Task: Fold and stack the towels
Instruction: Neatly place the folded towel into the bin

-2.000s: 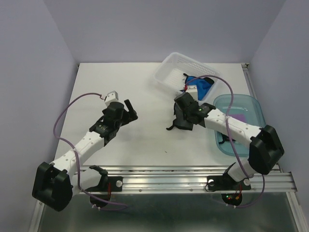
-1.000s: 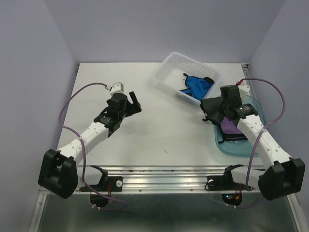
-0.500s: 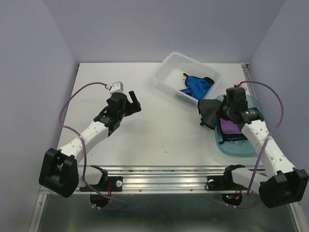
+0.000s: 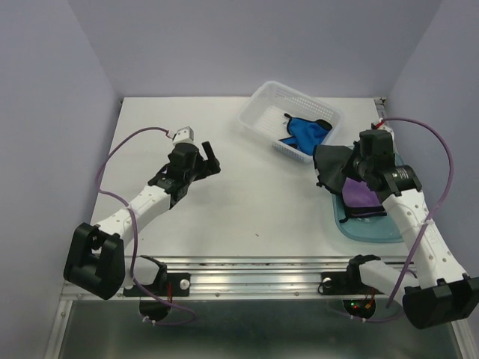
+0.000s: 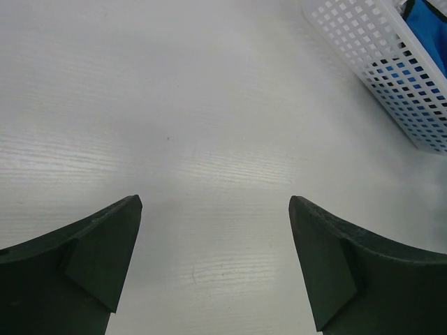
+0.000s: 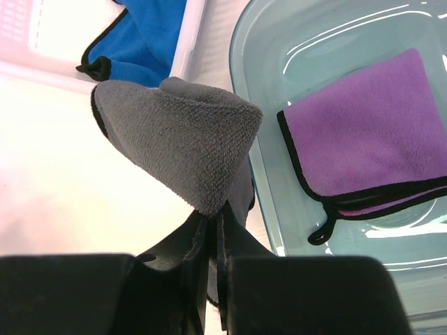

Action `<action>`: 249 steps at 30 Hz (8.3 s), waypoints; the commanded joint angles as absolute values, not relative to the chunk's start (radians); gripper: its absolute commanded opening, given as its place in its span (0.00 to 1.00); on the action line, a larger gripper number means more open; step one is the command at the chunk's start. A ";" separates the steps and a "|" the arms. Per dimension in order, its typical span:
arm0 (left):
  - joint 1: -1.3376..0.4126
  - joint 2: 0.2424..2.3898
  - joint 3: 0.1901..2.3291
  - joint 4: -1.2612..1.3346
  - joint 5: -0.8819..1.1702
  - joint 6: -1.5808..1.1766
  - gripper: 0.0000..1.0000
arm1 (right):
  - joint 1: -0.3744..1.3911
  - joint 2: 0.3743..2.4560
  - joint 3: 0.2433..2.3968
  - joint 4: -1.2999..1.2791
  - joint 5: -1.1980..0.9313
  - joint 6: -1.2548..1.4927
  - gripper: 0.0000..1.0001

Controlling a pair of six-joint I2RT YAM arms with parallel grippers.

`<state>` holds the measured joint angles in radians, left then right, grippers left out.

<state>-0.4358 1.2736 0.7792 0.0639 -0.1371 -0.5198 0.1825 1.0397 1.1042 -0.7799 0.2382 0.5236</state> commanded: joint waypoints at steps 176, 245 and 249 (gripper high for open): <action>-0.383 1.359 0.796 0.146 -0.020 -0.469 0.99 | -0.094 1.609 1.160 -0.689 0.551 0.146 0.15; -0.383 1.307 0.770 0.161 0.014 -0.468 0.99 | -0.092 1.318 1.115 -0.652 0.190 0.376 0.37; -0.383 1.305 0.772 0.156 0.008 -0.469 0.99 | -0.094 1.357 1.164 -0.667 0.303 0.379 0.41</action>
<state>-0.3904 1.3479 0.7784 0.1310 0.0185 -0.4866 -0.0856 1.3262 1.0904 -0.6456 0.1738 0.3576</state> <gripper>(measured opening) 0.986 0.390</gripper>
